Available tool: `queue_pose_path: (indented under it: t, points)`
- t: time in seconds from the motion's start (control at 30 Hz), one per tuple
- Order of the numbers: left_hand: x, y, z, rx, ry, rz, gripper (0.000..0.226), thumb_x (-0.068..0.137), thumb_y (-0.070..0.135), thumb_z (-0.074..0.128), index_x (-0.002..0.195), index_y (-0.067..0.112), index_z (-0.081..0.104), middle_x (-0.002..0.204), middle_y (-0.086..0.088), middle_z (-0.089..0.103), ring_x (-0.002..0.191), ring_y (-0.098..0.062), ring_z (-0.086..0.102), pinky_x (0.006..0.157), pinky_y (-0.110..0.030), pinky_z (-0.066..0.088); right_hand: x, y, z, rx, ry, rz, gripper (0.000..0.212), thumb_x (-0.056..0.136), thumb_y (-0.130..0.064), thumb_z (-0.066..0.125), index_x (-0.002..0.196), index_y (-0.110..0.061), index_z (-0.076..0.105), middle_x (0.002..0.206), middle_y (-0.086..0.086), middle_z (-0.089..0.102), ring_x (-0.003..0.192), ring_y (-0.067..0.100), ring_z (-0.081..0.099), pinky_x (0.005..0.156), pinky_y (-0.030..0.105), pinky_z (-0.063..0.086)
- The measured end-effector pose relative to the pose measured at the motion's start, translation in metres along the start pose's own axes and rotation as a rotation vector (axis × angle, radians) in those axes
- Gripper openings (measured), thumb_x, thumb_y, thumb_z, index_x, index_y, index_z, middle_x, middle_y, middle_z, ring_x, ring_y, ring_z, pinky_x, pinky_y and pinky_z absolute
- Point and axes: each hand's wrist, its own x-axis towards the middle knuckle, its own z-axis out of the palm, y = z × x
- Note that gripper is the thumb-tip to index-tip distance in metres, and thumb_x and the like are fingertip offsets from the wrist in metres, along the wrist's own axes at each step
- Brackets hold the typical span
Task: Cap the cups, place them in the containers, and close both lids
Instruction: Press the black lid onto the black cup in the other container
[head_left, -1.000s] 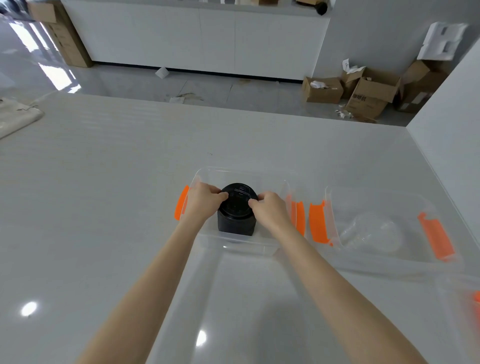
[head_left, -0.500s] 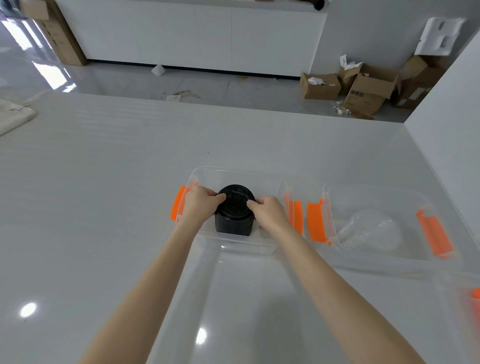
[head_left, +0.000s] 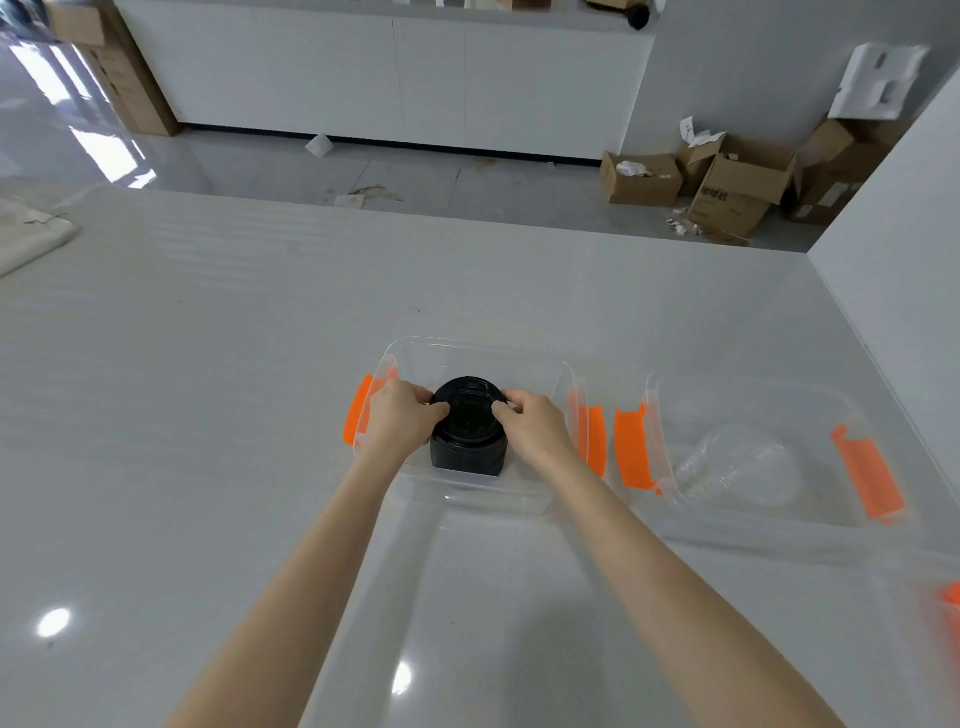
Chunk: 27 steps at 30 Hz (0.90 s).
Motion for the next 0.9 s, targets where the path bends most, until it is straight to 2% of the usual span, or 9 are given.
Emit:
queue_pose_path:
  t: [0.27,0.33,0.4,0.47,0.53,0.6,0.67,0.8,0.9]
  points:
    - [-0.003,0.003,-0.001,0.022,-0.01,-0.006,0.015,0.083,0.015,0.061,0.069,0.01,0.059,0.096,-0.028,0.069,0.077,-0.03,0.059,0.085,-0.049,0.056,0.001,-0.001,-0.002,0.002,-0.017,0.026,0.03,0.094,-0.015,0.043,0.11,0.001,0.062,0.111,0.026,0.065,0.107,0.036,0.058,0.081,0.036,0.046]
    - [-0.007,0.007,-0.002,0.024,-0.014,0.001,0.015,0.084,0.02,0.06,0.088,0.007,0.066,0.098,-0.023,0.067,0.085,-0.03,0.061,0.089,-0.047,0.054,0.001,-0.002,-0.003,-0.016,-0.047,0.042,0.032,0.095,-0.019,0.041,0.111,0.001,0.06,0.111,0.023,0.064,0.109,0.035,0.057,0.087,0.039,0.045]
    - [-0.01,0.011,-0.002,0.045,-0.004,0.009,0.034,0.085,0.029,0.057,0.113,0.01,0.061,0.106,-0.013,0.066,0.098,-0.03,0.06,0.088,-0.039,0.052,0.0,-0.006,-0.008,-0.055,-0.088,0.063,0.038,0.096,-0.027,0.039,0.118,0.0,0.054,0.117,0.018,0.06,0.118,0.033,0.052,0.092,0.038,0.041]
    - [-0.017,0.017,-0.001,0.058,0.025,0.08,0.012,0.087,0.036,0.052,0.09,0.025,0.057,0.084,0.003,0.056,0.09,-0.025,0.052,0.069,-0.027,0.043,-0.003,-0.009,-0.016,-0.068,-0.101,0.057,0.048,0.097,-0.032,0.037,0.136,-0.005,0.04,0.138,0.015,0.049,0.131,0.029,0.042,0.103,0.035,0.034]
    - [-0.026,0.026,0.001,0.077,0.036,0.138,0.015,0.088,0.037,0.05,0.096,0.024,0.054,0.081,0.006,0.049,0.09,-0.021,0.046,0.071,-0.027,0.036,-0.008,-0.011,-0.029,-0.057,-0.072,-0.015,0.051,0.096,-0.033,0.039,0.143,-0.012,0.033,0.146,0.009,0.043,0.134,0.024,0.039,0.107,0.031,0.03]
    - [-0.036,0.036,0.006,0.087,0.04,0.221,0.041,0.089,0.037,0.05,0.124,0.016,0.048,0.113,-0.003,0.058,0.113,-0.024,0.05,0.09,-0.029,0.035,-0.016,-0.013,-0.046,-0.012,0.001,-0.105,0.044,0.095,-0.027,0.044,0.137,-0.014,0.044,0.138,0.007,0.052,0.126,0.02,0.048,0.1,0.027,0.035]
    - [-0.049,0.048,0.015,0.104,0.035,0.299,0.056,0.089,0.037,0.05,0.138,0.013,0.039,0.143,-0.006,0.045,0.134,-0.021,0.038,0.106,-0.03,0.03,-0.027,-0.011,-0.067,0.054,0.109,-0.171,0.031,0.093,-0.022,0.047,0.121,-0.012,0.059,0.117,0.008,0.066,0.111,0.019,0.06,0.089,0.022,0.041]
    - [-0.073,0.075,0.045,0.074,-0.053,0.446,0.054,0.09,0.036,0.049,0.139,0.016,0.037,0.142,-0.004,0.047,0.131,-0.017,0.043,0.104,-0.028,0.032,-0.045,0.005,-0.111,0.15,0.263,-0.211,0.017,0.092,-0.016,0.049,0.091,-0.016,0.066,0.082,0.007,0.07,0.073,0.014,0.065,0.061,0.009,0.047]
    - [-0.09,0.095,0.068,-0.017,-0.163,0.484,0.049,0.091,0.032,0.049,0.137,0.018,0.04,0.133,-0.003,0.055,0.119,-0.013,0.053,0.092,-0.02,0.037,-0.051,0.024,-0.145,0.095,0.351,-0.168,0.016,0.09,-0.013,0.05,0.088,-0.012,0.067,0.077,0.007,0.068,0.066,0.013,0.063,0.064,0.016,0.049]
